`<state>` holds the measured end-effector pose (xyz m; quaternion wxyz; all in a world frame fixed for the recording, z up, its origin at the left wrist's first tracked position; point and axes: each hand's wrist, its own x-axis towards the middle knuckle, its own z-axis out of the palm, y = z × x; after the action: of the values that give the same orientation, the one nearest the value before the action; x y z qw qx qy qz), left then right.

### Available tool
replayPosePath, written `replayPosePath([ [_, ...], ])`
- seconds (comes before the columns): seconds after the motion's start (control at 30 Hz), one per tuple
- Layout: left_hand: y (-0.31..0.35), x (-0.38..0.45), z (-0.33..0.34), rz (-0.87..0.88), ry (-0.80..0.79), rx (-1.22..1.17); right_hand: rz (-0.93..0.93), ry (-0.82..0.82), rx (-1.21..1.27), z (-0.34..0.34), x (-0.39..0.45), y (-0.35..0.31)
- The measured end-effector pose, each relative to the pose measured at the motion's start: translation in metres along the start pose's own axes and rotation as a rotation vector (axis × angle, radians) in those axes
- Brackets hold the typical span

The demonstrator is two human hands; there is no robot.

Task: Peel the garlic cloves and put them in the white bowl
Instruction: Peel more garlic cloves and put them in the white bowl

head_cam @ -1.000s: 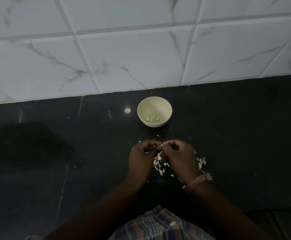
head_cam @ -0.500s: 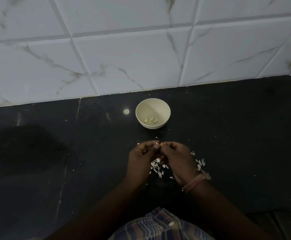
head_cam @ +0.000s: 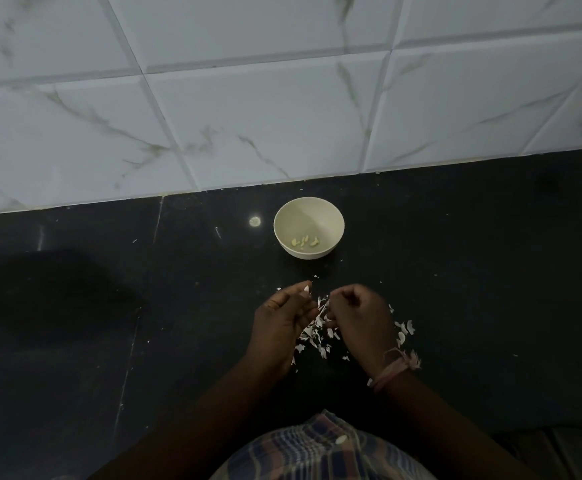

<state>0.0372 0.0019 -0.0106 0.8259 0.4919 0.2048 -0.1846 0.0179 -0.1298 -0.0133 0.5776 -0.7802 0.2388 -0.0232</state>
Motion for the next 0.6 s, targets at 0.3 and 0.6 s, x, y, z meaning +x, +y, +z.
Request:
replayPosePath([
  [0.3,-0.002,0.007,-0.009,0.144,-0.022,0.247,-0.171,-0.117,-0.052,-0.005,0.008,-0.007],
  [0.6,0.0,0.012,-0.011,0.1,-0.037,0.238,-0.102,-0.215,-0.058,-0.007,0.011,-0.014],
])
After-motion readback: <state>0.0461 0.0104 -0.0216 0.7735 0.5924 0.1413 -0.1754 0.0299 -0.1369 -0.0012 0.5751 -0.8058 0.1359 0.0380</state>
